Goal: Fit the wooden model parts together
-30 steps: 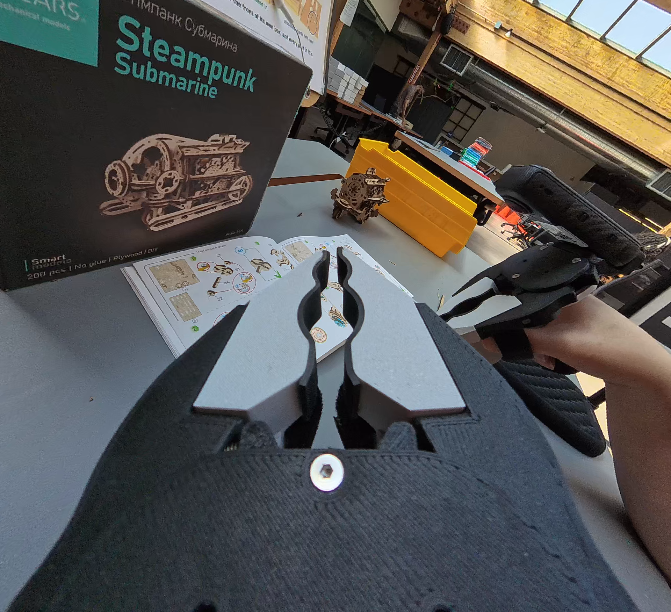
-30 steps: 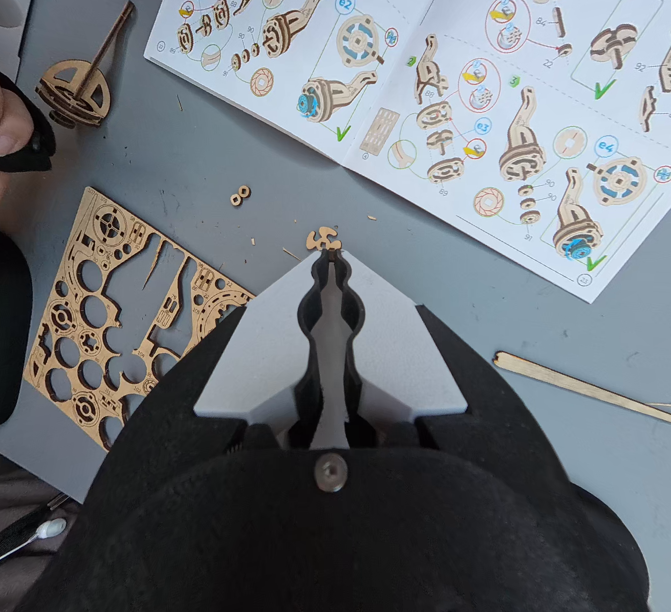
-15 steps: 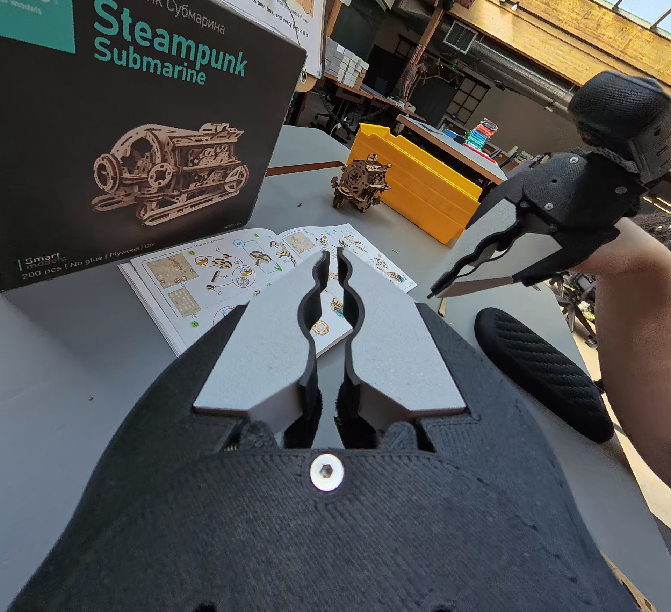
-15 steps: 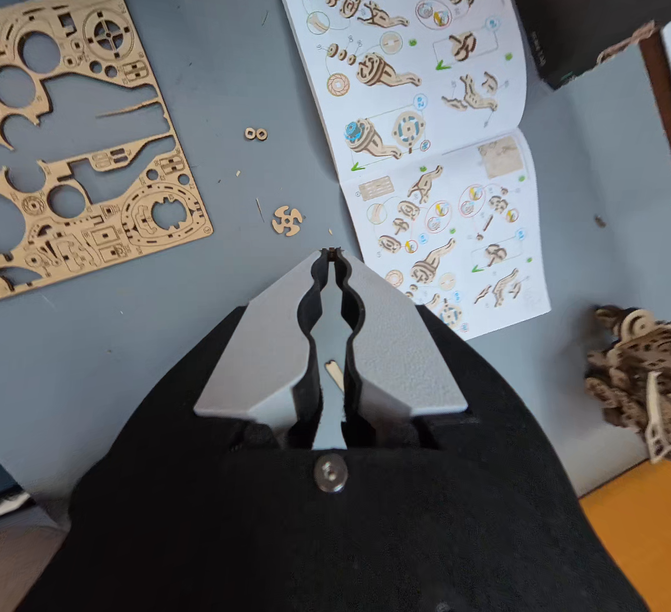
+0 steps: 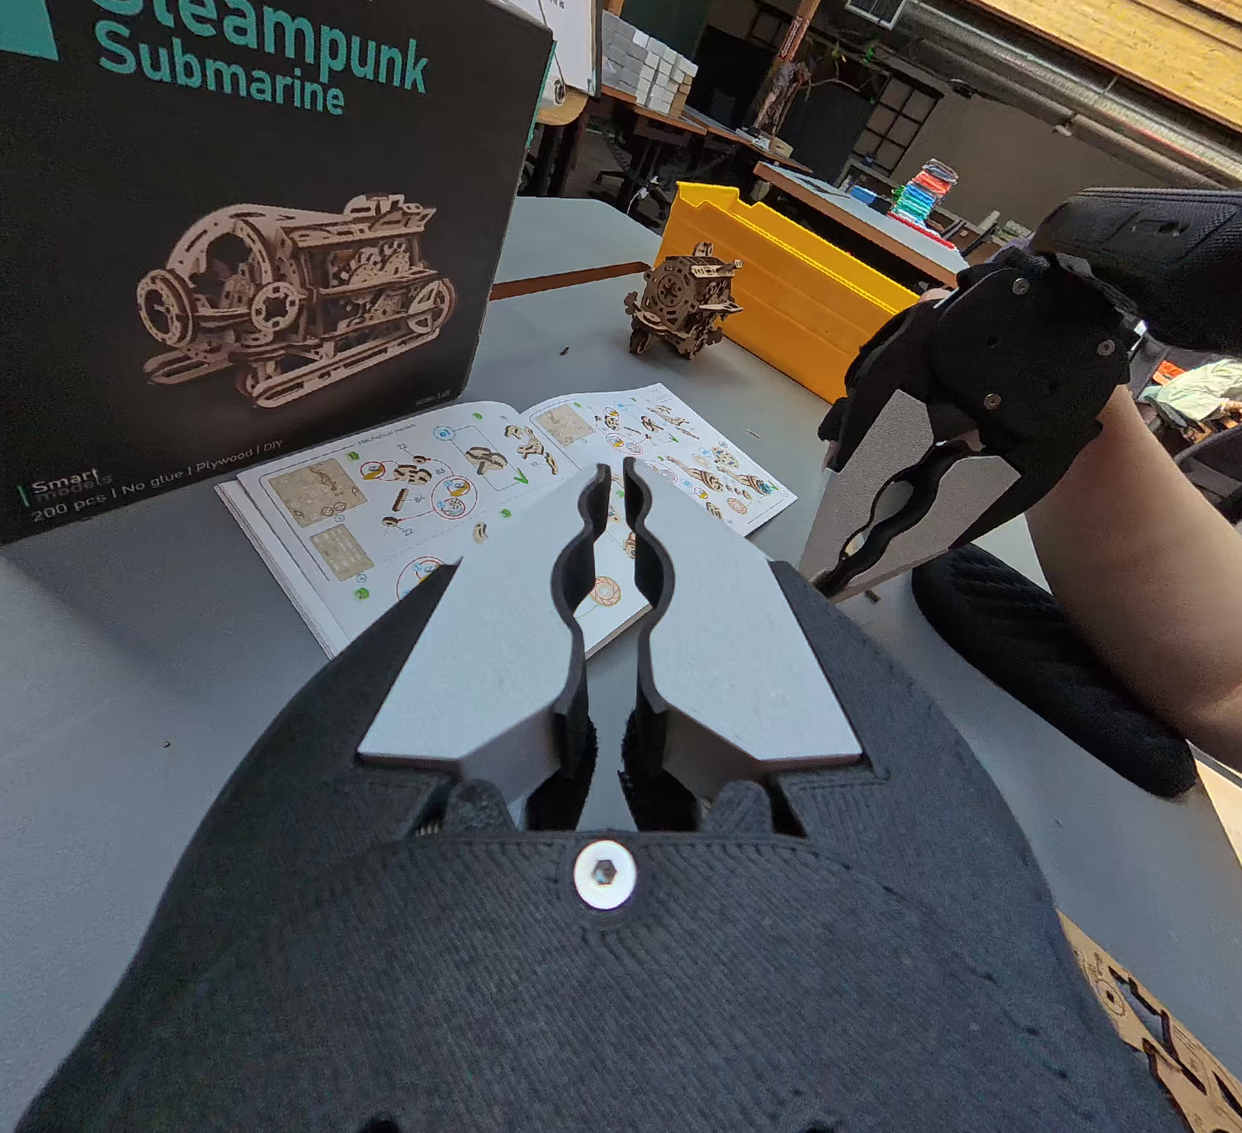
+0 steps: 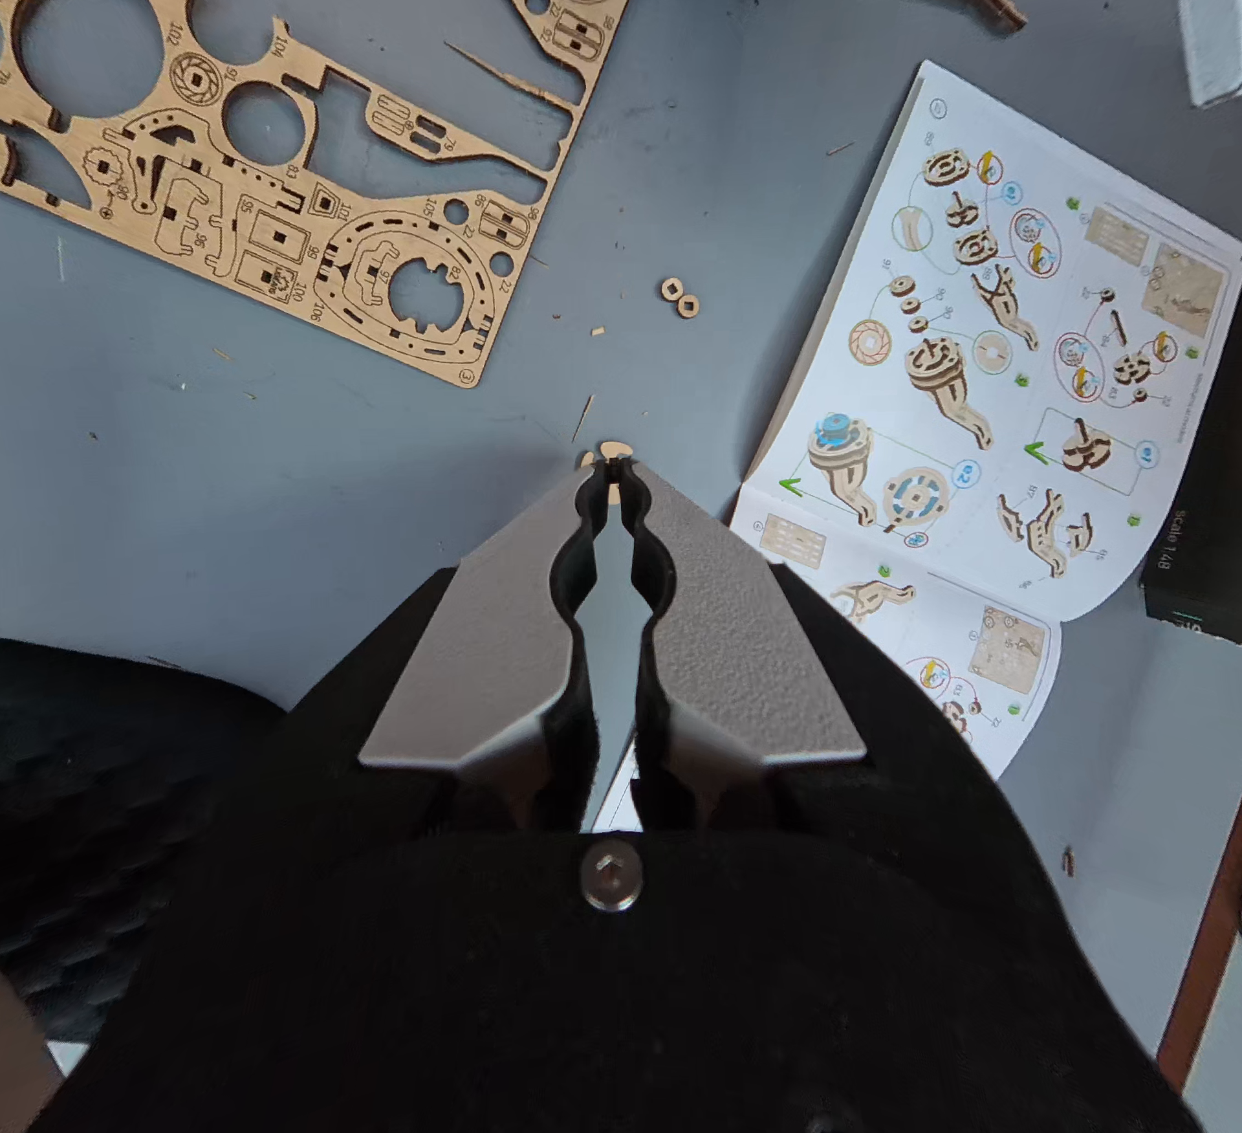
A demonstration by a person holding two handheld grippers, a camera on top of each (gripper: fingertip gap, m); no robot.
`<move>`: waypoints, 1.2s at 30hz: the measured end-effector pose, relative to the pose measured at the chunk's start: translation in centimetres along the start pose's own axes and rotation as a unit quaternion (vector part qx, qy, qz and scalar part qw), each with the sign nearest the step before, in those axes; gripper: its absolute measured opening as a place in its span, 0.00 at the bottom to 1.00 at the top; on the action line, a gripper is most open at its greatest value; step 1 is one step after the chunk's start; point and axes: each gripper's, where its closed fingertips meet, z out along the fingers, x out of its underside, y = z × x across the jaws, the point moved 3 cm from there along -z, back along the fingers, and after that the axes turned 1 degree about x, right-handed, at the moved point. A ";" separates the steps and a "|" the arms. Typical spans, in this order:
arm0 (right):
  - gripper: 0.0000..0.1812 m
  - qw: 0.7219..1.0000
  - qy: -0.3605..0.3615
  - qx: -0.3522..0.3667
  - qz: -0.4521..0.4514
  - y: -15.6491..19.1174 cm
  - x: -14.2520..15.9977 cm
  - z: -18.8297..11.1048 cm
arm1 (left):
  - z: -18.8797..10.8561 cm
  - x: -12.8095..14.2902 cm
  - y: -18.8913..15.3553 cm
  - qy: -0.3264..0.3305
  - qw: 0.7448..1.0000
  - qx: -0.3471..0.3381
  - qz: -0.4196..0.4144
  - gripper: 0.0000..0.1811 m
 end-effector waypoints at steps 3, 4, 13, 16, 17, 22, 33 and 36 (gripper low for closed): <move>0.01 1.000 -0.001 -0.016 -0.012 -0.3 -0.3 0.2 | 0.0 -0.1 -0.1 -0.005 1.000 0.004 -0.004 0.01; 0.01 1.000 0.004 -0.024 -0.012 -0.3 -0.3 0.4 | 0.0 -0.1 0.0 -0.005 1.000 0.003 -0.006 0.01; 0.01 0.999 0.033 -0.034 -0.007 -0.1 0.7 1.4 | -0.4 -0.4 0.2 -0.015 1.000 0.006 -0.023 0.01; 0.01 0.998 0.041 -0.038 -0.004 0.0 0.9 1.6 | -0.5 -0.5 0.2 -0.020 0.999 0.011 -0.033 0.01; 0.01 0.998 0.041 -0.036 -0.004 -0.1 0.9 1.6 | -0.6 -0.5 0.2 -0.023 0.999 0.011 -0.035 0.01; 0.01 0.998 0.055 -0.037 -0.002 0.1 0.9 1.6 | -0.7 -0.7 0.3 -0.027 0.999 0.011 -0.038 0.01; 0.01 0.989 0.149 -0.009 0.004 0.4 0.6 2.0 | -0.6 -0.5 0.2 -0.023 0.999 0.012 -0.037 0.01; 0.01 0.987 0.159 -0.007 0.006 0.4 0.6 2.0 | -0.6 -0.5 0.2 -0.023 0.999 0.012 -0.036 0.01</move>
